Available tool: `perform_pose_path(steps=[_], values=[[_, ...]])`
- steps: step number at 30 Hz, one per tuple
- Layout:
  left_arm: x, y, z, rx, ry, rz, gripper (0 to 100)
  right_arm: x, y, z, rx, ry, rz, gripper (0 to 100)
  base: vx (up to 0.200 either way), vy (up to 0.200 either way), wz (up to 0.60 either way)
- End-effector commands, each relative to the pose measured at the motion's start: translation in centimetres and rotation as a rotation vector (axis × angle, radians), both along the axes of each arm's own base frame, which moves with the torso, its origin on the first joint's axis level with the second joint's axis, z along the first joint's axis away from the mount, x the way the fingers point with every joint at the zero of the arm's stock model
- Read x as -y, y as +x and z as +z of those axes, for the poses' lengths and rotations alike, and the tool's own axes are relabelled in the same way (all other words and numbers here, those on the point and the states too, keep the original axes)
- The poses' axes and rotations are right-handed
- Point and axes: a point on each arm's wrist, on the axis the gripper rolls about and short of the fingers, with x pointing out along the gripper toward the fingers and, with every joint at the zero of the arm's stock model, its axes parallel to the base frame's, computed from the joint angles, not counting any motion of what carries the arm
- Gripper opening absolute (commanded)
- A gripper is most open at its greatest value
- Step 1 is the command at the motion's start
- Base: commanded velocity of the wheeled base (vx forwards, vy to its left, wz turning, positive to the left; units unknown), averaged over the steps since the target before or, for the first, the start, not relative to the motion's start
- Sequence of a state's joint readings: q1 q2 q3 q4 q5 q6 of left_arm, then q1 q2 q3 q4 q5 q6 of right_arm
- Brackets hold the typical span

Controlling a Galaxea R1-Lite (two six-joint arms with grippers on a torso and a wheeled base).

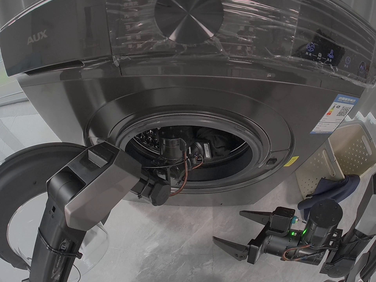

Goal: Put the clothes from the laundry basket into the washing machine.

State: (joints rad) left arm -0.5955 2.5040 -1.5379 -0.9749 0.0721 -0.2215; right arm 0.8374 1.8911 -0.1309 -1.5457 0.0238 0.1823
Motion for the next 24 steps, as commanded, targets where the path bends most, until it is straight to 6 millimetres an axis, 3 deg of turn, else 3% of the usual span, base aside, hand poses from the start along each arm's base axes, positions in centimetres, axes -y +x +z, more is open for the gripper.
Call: perform_pose_path(steps=[1, 7, 13, 14, 20, 24], values=[[0.3, 2.2, -0.4, 0.051, -0.054, 0.090, 0, 0.0, 0.1, -0.1, -0.001, -0.001, -0.001, 100, 0.000, 0.000, 0.00], [-1.7, 4.8, 1.7, 0.132, -0.120, 0.253, 0, -0.1, 0.1, -0.1, -0.004, -0.001, -0.001, 100, 0.000, 0.000, 0.00], [-1.8, 4.8, 1.5, 0.129, -0.115, 0.255, 0, -0.2, 0.1, -0.3, -0.009, -0.007, 0.000, 100, 0.000, 0.000, 0.00], [-1.9, 4.8, 1.5, 0.128, -0.114, 0.258, 100, -0.2, 0.1, -0.3, -0.009, -0.007, 0.000, 100, 0.000, 0.000, 0.00], [-1.6, 4.4, 1.4, 0.113, -0.111, 0.247, 100, -0.2, 0.1, -0.3, -0.007, -0.005, 0.000, 100, 0.000, 0.000, 0.00], [-1.6, 1.6, 1.4, 0.034, -0.053, 0.216, 100, -0.2, 0.2, -0.2, -0.006, -0.004, 0.000, 100, 0.000, 0.000, 0.00]])
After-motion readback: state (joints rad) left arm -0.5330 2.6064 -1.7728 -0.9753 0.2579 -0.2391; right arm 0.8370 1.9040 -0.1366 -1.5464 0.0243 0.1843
